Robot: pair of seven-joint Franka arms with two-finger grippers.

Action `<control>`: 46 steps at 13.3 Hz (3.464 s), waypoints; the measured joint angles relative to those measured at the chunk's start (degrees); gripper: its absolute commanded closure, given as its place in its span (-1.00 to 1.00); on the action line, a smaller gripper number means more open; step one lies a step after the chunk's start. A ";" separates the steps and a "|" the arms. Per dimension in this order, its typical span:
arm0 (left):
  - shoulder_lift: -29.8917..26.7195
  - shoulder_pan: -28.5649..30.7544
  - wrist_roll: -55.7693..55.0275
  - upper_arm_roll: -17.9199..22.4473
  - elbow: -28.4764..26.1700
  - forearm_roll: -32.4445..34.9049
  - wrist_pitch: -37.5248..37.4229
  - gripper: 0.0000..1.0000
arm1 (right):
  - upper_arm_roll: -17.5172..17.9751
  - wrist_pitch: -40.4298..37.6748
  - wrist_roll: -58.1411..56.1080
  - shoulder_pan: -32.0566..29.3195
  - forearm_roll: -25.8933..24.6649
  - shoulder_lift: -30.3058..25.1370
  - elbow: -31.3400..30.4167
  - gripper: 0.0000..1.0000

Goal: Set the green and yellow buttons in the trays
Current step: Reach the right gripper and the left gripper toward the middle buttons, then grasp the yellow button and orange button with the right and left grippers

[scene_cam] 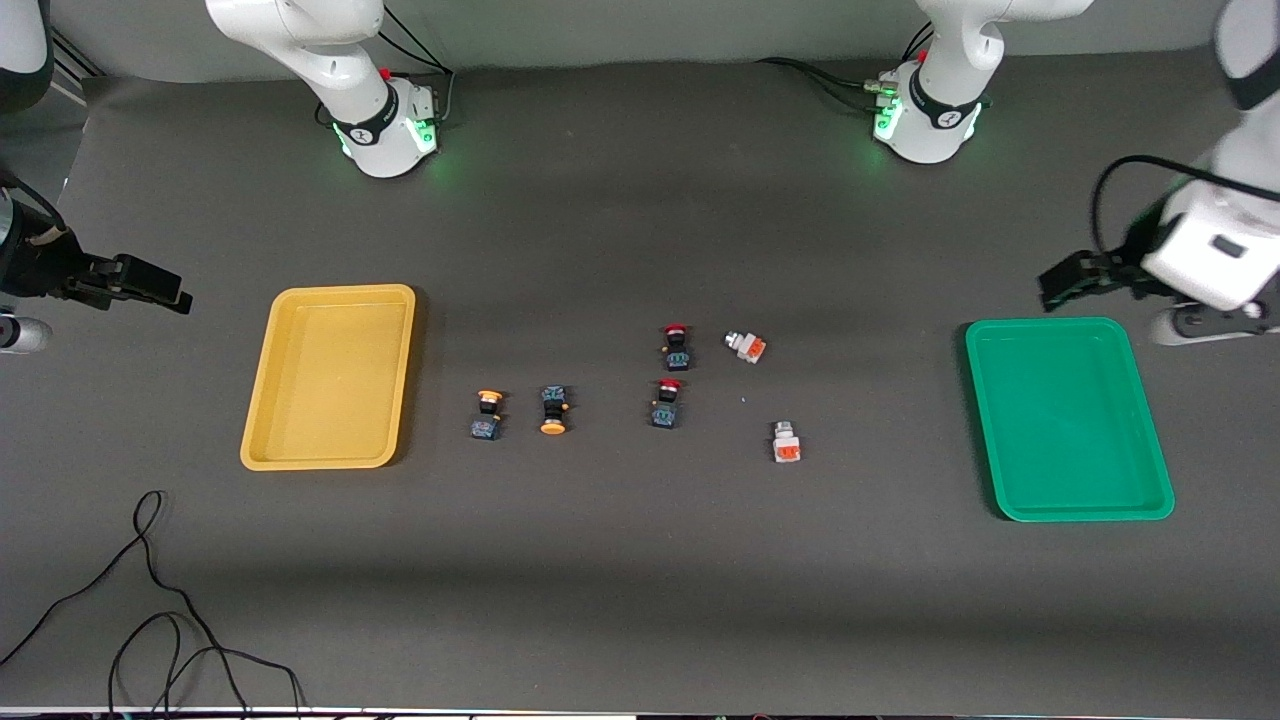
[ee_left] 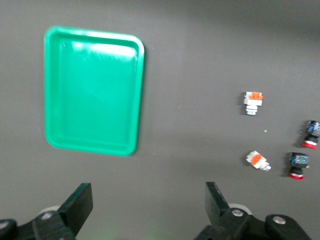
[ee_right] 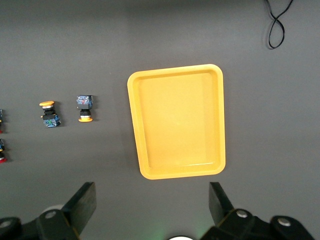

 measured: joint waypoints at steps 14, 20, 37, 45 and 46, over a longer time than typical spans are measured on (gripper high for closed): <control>0.23 -11.94 -69.86 -18.32 -16.56 -5.05 18.48 -1.00 | 0.92 7.88 15.97 17.91 3.42 11.43 -3.52 -0.99; 6.83 -12.20 -70.49 -18.10 -21.54 -1.78 30.58 -0.98 | 0.66 26.32 18.09 19.74 3.42 17.39 -14.77 -0.99; 29.44 -9.97 -70.49 -16.76 -24.72 6.09 53.02 -0.86 | 0.56 47.63 19.92 20.60 3.42 33.78 -15.68 -0.99; 29.93 -11.56 -70.50 -16.94 -23.94 6.13 53.29 1.00 | 0.41 47.93 19.97 20.60 3.42 34.22 -15.37 1.00; 29.51 -11.48 -70.50 -16.91 -23.63 6.18 53.16 1.00 | 0.40 47.72 19.97 20.60 3.42 33.97 -14.97 1.00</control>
